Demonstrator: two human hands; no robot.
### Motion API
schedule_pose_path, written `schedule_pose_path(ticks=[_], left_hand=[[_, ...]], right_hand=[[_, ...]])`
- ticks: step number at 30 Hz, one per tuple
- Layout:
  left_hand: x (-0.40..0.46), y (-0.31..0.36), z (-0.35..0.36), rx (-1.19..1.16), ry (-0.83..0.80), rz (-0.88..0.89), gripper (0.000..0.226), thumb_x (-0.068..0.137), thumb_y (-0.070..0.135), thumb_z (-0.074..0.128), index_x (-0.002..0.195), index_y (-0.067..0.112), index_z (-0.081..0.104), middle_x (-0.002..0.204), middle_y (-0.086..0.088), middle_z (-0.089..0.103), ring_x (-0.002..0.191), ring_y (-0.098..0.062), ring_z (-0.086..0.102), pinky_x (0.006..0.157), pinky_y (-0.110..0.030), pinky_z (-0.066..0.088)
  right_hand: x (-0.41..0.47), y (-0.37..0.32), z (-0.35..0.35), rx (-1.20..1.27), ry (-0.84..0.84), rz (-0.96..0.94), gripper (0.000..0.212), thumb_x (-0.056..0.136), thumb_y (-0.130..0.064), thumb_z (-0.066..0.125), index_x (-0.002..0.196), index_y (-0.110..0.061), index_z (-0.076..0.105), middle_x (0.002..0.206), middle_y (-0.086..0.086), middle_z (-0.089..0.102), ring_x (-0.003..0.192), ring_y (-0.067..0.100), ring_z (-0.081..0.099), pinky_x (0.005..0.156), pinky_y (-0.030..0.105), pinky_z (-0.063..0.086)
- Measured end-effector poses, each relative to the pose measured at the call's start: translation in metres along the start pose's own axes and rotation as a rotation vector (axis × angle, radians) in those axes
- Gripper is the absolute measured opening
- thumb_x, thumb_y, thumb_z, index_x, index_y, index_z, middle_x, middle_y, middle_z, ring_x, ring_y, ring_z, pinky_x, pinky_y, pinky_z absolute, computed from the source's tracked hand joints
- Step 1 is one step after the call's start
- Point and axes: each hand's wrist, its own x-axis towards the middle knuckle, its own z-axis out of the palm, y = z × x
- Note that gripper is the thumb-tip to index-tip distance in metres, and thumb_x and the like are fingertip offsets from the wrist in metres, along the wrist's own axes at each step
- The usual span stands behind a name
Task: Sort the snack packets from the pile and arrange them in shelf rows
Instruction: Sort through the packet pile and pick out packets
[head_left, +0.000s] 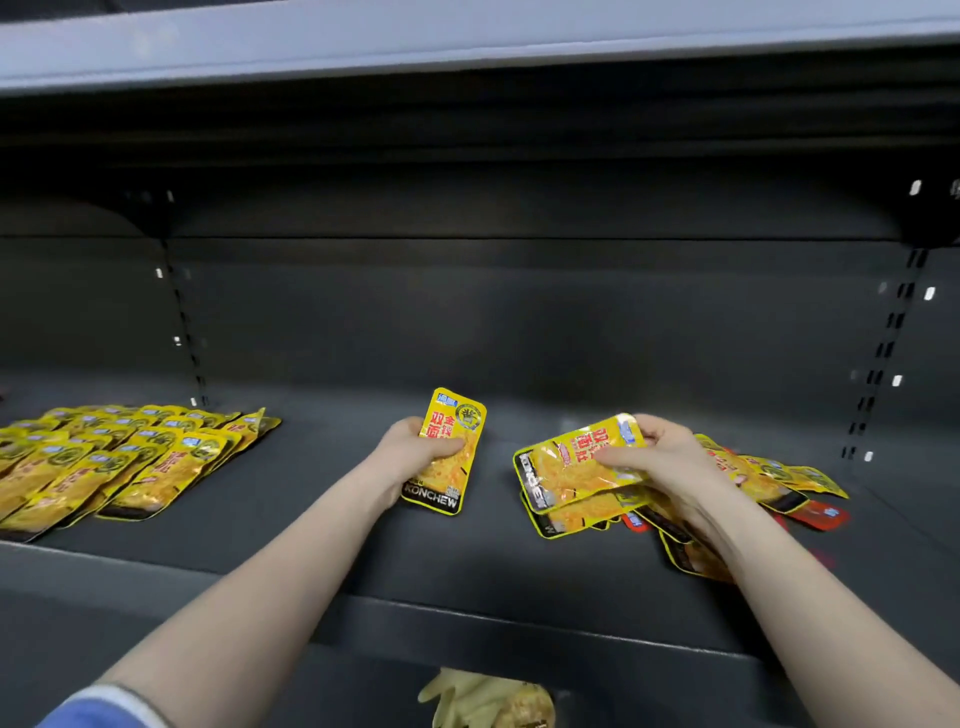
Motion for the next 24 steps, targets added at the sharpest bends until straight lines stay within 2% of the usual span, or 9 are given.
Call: schedule_pose_path(ticks=[4,7,12,15,19,24], left_hand=[[-0.007,0.007,-0.049,-0.017,0.03,0.005,0.012,0.084,0.004,0.068,0.093,0.007,0.061,0.082,-0.008,0.069,0.057,-0.013,0.066,0.066,-0.029,0.055],[-0.006,0.012,-0.1,-0.015,0.069,0.046,0.011,0.083,0.005,0.068,0.093,0.007,0.062,0.084,-0.01,0.069,0.064,-0.018,0.066,0.075,-0.034,0.055],[0.001,0.025,-0.211,0.019,0.087,0.138,0.015,0.083,0.006,0.068,0.096,0.006,0.062,0.09,-0.013,0.068,0.073,-0.022,0.066,0.083,-0.04,0.053],[0.009,0.027,-0.279,0.044,0.086,0.153,0.015,0.082,0.008,0.069,0.094,0.008,0.062,0.089,-0.01,0.069,0.077,-0.025,0.066,0.084,-0.04,0.054],[0.015,0.025,-0.346,0.039,0.066,0.147,0.009,0.084,0.009,0.067,0.091,0.011,0.063,0.084,-0.007,0.069,0.07,-0.019,0.067,0.071,-0.032,0.056],[0.023,0.016,-0.391,0.04,0.058,0.12,0.01,0.085,0.011,0.067,0.094,0.011,0.062,0.088,-0.008,0.07,0.076,-0.023,0.067,0.079,-0.036,0.055]], right_hand=[[0.001,-0.013,0.052,0.033,0.011,0.017,0.022,0.068,-0.007,0.08,0.085,-0.01,0.068,0.078,0.016,0.069,0.072,0.033,0.063,0.071,0.047,0.051],[0.006,-0.02,0.1,0.034,0.002,-0.009,0.02,0.067,-0.011,0.08,0.084,-0.011,0.07,0.082,0.014,0.071,0.08,0.031,0.066,0.082,0.042,0.052],[0.015,-0.033,0.199,0.075,-0.006,-0.04,0.015,0.074,-0.007,0.076,0.086,-0.007,0.068,0.074,0.007,0.066,0.065,0.016,0.06,0.058,0.022,0.048],[0.022,-0.038,0.262,0.099,0.013,-0.03,0.01,0.075,-0.008,0.075,0.083,-0.009,0.068,0.071,0.005,0.065,0.064,0.014,0.059,0.057,0.021,0.047],[0.025,-0.047,0.329,0.105,-0.027,0.014,0.01,0.077,-0.007,0.073,0.086,-0.008,0.068,0.07,0.002,0.067,0.061,0.01,0.063,0.055,0.019,0.05],[0.024,-0.059,0.385,0.092,-0.143,0.064,0.01,0.079,-0.003,0.069,0.088,-0.005,0.067,0.075,0.005,0.069,0.066,0.014,0.066,0.06,0.022,0.053]])
